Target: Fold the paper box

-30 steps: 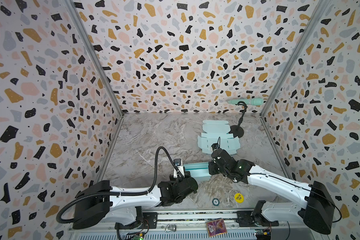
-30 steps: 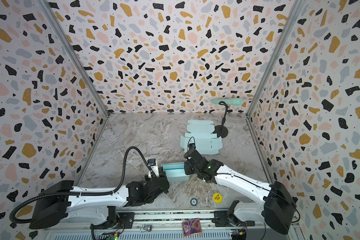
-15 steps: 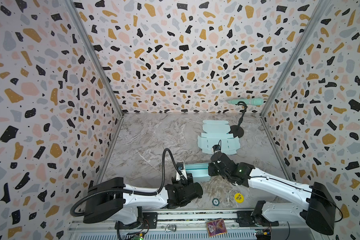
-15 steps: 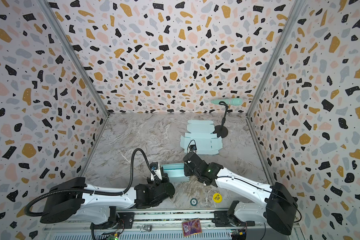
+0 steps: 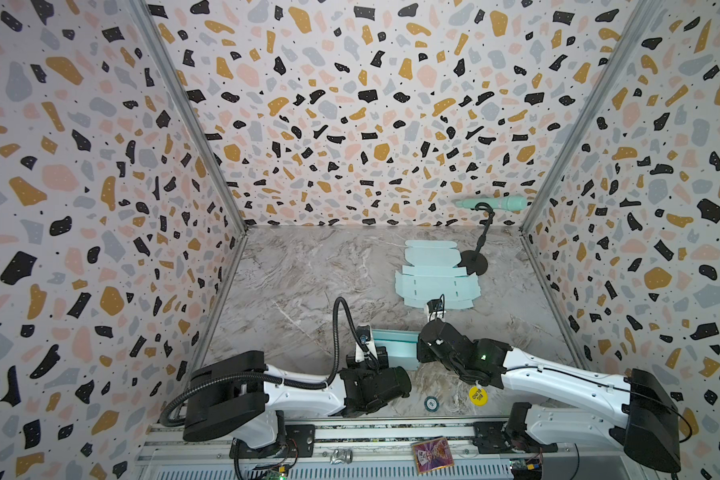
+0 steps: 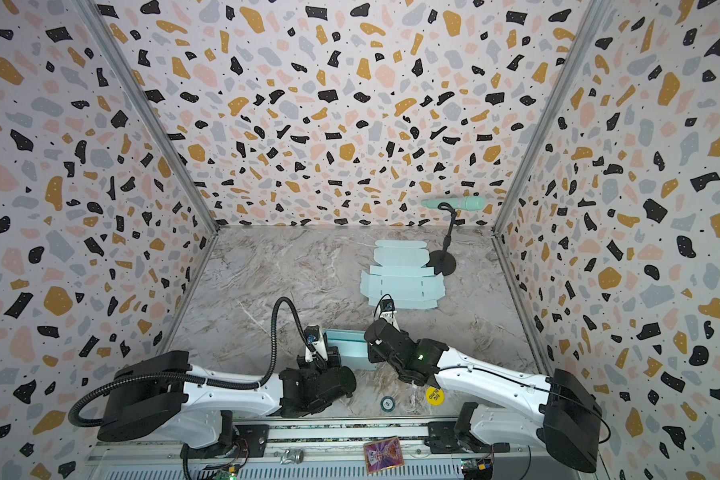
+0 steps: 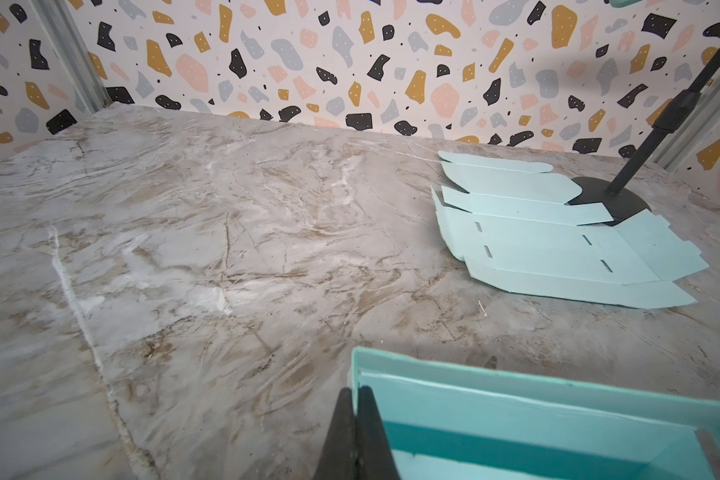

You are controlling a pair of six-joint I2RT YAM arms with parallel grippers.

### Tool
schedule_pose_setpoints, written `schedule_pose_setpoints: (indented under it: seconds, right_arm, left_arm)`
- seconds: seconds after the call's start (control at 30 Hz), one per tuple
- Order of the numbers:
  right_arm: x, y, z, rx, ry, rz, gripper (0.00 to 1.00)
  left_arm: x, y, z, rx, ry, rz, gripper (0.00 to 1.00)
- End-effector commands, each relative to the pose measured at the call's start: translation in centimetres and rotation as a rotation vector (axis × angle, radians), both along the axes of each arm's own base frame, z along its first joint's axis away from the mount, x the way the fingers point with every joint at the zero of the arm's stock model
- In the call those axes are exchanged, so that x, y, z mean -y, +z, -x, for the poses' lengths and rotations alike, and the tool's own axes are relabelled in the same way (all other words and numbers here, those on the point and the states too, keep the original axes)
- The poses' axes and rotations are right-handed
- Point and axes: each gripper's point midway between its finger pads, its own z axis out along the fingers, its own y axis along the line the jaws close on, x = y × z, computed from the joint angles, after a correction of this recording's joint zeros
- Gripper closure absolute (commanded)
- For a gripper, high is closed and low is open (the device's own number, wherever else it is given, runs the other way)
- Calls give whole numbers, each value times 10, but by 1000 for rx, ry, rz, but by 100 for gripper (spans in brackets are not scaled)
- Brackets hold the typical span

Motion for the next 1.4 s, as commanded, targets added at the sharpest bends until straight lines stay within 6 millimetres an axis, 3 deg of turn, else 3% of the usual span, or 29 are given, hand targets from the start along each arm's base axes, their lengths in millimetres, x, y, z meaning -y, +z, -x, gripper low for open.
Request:
schedule_pose_setpoints:
  seconds: [0.0,0.3,0.53,0.67,0.77,0.87,1.0,1.13,1.2,1.37]
  right_arm:
    - [-26,9,21,-87,98,-138,95]
    - [-27,13,25,-160,109,-289,92]
    - [-24,15,26,-102,153,-238,78]
    - [-5,17,21,-27,144,-145,59]
    - [3,39,16,71,170,-124,37]
    - [7,54,14,189,246,-71,21]
    - [7,42,18,296,381,31,4]
    - [13,16,20,354,443,106,1]
    - [8,21,24,391,490,74,1]
    - [19,33,20,459,427,40,1]
  left_arm:
    - [11,-47,20,-171,-113,-71,100]
    - [11,-46,22,-162,-104,-73,100]
    - [10,-49,23,-163,-100,-65,100]
    - [9,-48,22,-155,-92,-68,100]
    - [8,-48,22,-151,-89,-76,100]
    - [8,-48,21,-146,-90,-82,100]
    - [9,-45,21,-134,-100,-89,100]
    - [8,-44,22,-122,-125,-53,100]
    - [9,-40,23,-110,-150,-30,100]
    - [7,-33,23,-94,-182,-23,100]
